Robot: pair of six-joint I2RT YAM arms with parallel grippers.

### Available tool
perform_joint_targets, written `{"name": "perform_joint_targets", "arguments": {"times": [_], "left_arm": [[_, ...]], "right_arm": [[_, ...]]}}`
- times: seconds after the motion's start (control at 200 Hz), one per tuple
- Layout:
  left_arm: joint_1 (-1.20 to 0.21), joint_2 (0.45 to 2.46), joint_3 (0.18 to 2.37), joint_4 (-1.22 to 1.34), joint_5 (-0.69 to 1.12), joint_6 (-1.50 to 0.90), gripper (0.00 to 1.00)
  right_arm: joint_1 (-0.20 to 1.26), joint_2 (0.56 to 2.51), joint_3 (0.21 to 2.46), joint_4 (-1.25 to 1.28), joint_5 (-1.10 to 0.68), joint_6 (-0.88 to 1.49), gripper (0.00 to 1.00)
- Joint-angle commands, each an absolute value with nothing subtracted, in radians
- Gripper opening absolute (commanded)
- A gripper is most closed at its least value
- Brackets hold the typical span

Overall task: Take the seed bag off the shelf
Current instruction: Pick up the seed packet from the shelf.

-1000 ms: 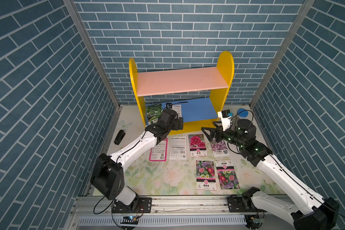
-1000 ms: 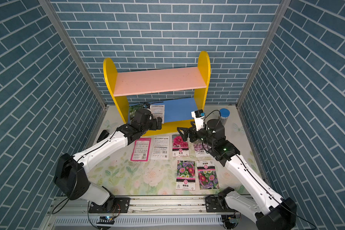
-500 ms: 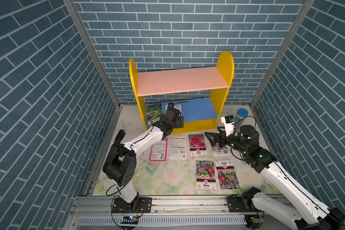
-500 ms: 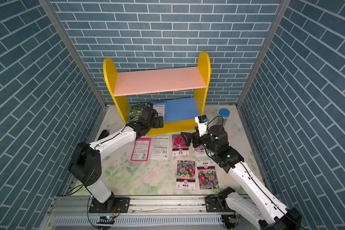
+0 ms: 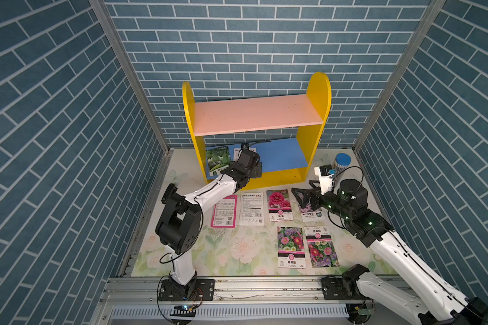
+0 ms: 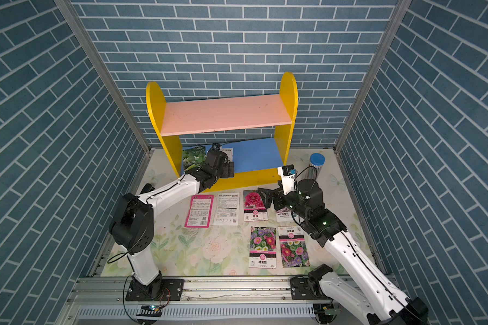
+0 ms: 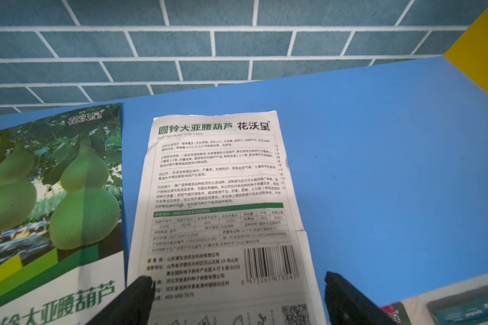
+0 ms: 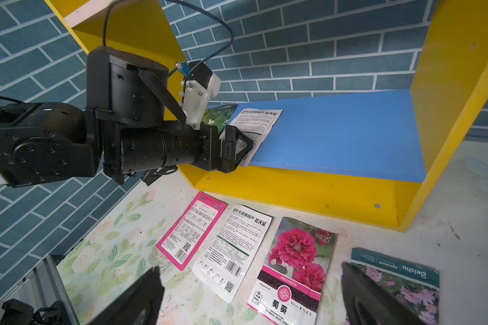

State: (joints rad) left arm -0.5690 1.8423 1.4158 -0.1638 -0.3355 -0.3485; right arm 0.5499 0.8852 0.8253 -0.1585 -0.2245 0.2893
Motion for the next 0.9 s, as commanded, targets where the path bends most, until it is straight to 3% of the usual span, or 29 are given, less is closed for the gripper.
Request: {"name": "perform_joint_targets", "arguments": {"times": [0.0,0.395,0.895], "left_arm": [[-0.565,1.868,1.434,-0.153,-0.367,-0.355,0.99],[-0.593,1.884,1.438,-0.14,-0.236,-0.473,0.98],[-0.665,1.874,1.45,-0.186,-0.211,-0.541,0.98]], "right_arm": [[0.554,0.864,0.818,-0.184,-0.209,0.267,1.0],[0.553,0.847,0.824,-0.199,-0.197,0.264,1.0],[0.554,0.848,0.818,-0.186,-0.207,0.265,1.0]]}}
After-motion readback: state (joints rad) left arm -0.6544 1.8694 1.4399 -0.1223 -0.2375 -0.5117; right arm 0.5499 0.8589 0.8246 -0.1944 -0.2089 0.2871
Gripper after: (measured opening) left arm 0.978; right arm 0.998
